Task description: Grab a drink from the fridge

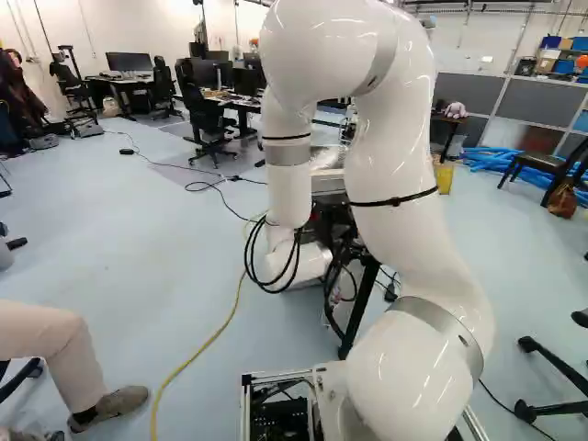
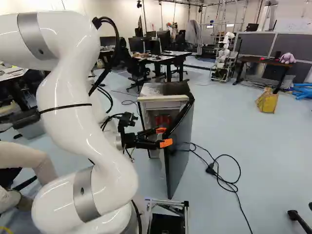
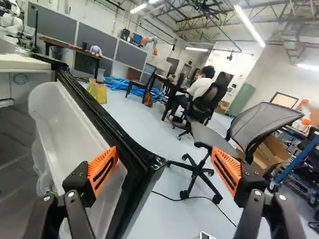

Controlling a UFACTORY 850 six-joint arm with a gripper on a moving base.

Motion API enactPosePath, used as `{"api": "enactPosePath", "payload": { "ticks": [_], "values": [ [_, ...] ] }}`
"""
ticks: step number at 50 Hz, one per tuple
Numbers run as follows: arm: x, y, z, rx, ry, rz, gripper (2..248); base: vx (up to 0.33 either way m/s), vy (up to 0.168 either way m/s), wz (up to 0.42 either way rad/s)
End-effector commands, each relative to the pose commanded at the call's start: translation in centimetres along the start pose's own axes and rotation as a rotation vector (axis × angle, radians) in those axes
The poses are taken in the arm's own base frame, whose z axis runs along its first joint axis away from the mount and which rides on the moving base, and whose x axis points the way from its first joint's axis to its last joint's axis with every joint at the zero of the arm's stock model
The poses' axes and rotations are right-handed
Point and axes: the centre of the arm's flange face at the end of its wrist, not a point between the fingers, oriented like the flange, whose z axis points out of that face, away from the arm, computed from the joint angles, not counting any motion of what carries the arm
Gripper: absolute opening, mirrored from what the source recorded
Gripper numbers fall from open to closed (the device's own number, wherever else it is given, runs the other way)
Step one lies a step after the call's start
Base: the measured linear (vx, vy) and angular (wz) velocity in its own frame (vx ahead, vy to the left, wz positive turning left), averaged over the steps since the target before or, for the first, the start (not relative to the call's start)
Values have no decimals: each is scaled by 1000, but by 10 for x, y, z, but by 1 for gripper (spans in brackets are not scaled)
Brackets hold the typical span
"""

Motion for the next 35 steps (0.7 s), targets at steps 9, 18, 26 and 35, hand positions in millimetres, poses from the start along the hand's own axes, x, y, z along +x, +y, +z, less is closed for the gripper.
{"api": "enactPosePath", "payload": {
  "ticks": [9, 18, 26, 35],
  "values": [
    [2, -2, 12, -49, -20, 12, 247, 0, 0, 0],
    [4, -5, 25, -100, -41, 27, 247, 0, 0, 0],
    [7, -7, 37, -147, -60, 42, 247, 0, 0, 0],
    [10, -11, 52, -202, -82, 63, 247, 0, 0, 0]
  ]
}}
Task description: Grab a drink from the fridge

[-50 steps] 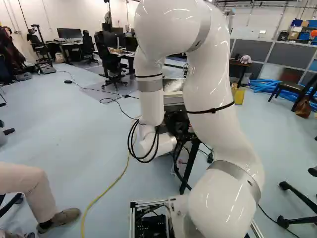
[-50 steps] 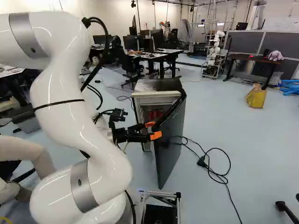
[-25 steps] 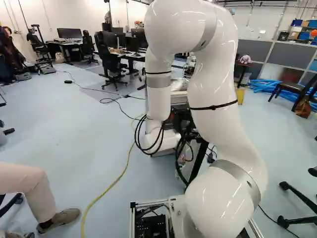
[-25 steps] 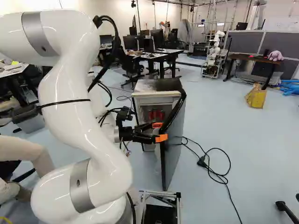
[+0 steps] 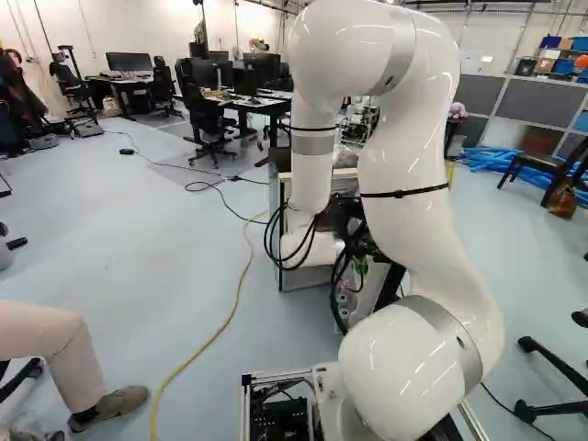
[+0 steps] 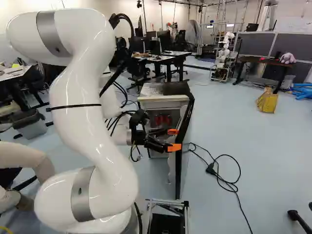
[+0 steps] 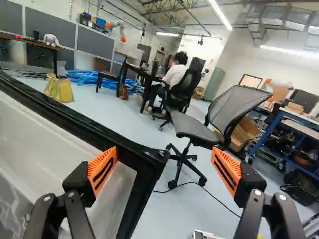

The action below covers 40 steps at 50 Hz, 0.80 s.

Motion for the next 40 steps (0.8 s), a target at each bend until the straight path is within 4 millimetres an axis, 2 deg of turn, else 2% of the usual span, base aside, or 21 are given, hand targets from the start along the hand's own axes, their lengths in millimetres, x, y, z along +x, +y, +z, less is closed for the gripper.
{"api": "enactPosePath", "payload": {
  "ticks": [40],
  "values": [
    [25, -40, 80, -254, -95, 133, 247, 0, 0, 0]
  ]
}}
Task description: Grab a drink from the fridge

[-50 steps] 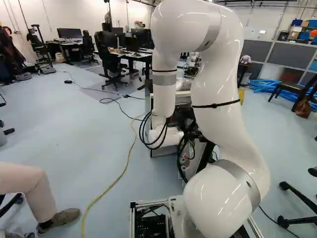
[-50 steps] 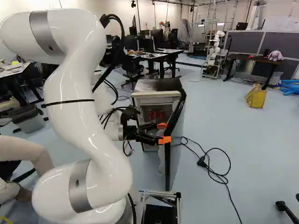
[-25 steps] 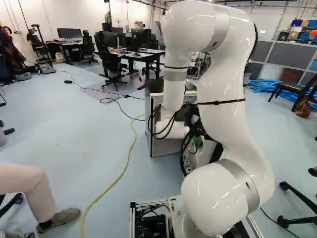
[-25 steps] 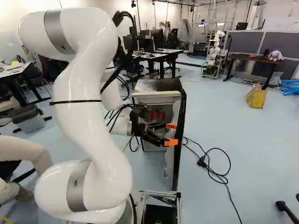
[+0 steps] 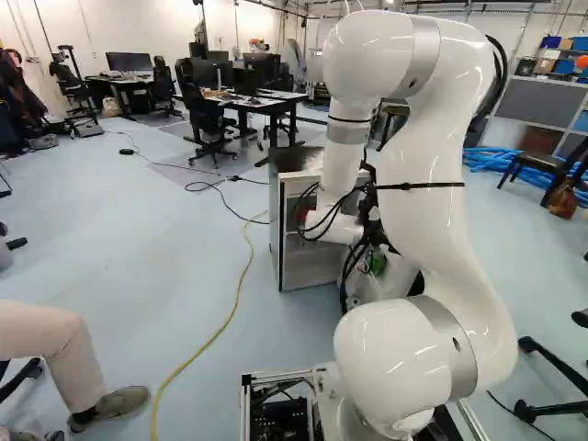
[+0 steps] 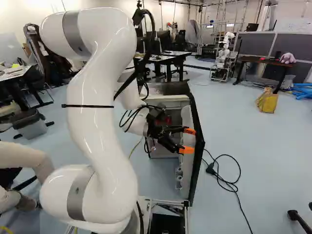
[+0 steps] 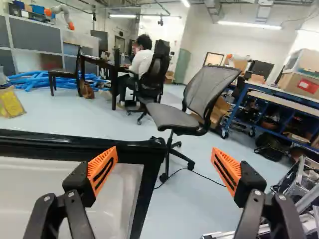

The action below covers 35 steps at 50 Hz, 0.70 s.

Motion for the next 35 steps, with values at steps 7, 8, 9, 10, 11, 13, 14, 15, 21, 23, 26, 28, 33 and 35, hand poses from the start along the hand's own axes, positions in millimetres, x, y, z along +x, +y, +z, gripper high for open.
{"api": "enactPosePath", "payload": {
  "ticks": [7, 8, 9, 10, 11, 13, 14, 15, 21, 23, 26, 28, 33, 35],
  "values": [
    [4, -10, 13, -41, -13, 24, 247, 0, 0, 0],
    [5, -12, 15, -47, -14, 28, 247, 0, 0, 0],
    [6, -13, 17, -53, -16, 31, 247, 0, 0, 0],
    [6, -15, 19, -59, -18, 34, 247, 0, 0, 0],
    [7, -16, 21, -65, -19, 38, 247, 0, 0, 0],
    [8, -19, 25, -76, -23, 45, 247, 0, 0, 0],
    [9, -20, 27, -82, -24, 48, 247, 0, 0, 0],
    [10, -22, 29, -87, -26, 52, 247, 0, 0, 0],
    [13, -30, 41, -121, -35, 72, 247, 0, 0, 0],
    [15, -32, 45, -132, -37, 79, 247, 0, 0, 0],
    [16, -36, 51, -148, -41, 90, 247, 0, 0, 0],
    [18, -39, 56, -159, -44, 96, 247, 0, 0, 0],
    [21, -45, 66, -185, -50, 114, 247, 0, 0, 0],
    [22, -48, 70, -195, -52, 121, 247, 0, 0, 0]
  ]
}}
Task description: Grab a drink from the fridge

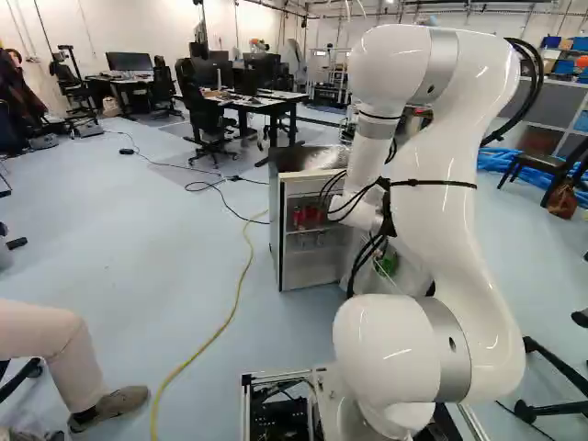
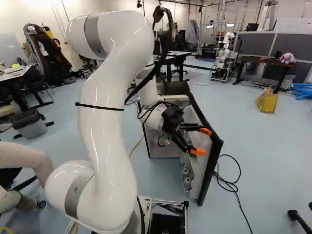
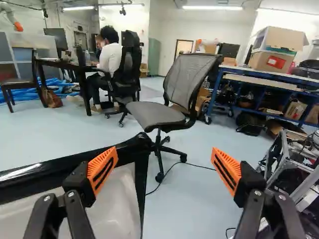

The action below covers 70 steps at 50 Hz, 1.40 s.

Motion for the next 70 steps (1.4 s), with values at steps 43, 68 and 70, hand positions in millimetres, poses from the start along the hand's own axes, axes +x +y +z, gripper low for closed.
{"api": "enactPosePath", "payload": {
  "ticks": [43, 68, 70],
  "values": [
    [7, -17, 28, -47, -6, 33, 247, 0, 0, 0],
    [-4, 34, -1, 278, 65, -110, 247, 0, 0, 0],
    [-4, 38, -3, 308, 70, -122, 247, 0, 0, 0]
  ]
}}
